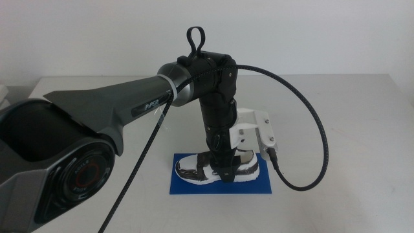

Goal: Use one arm to grab the shoe from the table and place it on the mat.

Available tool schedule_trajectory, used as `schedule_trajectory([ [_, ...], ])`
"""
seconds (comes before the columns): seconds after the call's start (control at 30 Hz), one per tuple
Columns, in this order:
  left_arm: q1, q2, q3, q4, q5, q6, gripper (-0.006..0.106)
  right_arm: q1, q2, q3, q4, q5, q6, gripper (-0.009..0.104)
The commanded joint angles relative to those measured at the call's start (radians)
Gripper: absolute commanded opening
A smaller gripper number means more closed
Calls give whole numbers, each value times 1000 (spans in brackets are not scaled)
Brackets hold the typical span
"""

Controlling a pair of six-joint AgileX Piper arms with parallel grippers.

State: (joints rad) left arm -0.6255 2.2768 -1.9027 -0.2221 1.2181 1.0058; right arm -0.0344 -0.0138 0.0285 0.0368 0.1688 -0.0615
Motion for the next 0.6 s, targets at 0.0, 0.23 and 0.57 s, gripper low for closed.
schedule_trajectory([
  [0.0, -2, -61, -27, -24, 102, -10, 71, -5, -21, -10, -8, -79, -13, 66],
  [0.23, -2, -61, -31, -16, 102, -11, 94, -5, -21, -10, -8, -79, -13, 66],
  [0.57, -2, -116, -34, 18, 102, -52, 94, -5, -21, -10, -8, -79, -13, 66],
])
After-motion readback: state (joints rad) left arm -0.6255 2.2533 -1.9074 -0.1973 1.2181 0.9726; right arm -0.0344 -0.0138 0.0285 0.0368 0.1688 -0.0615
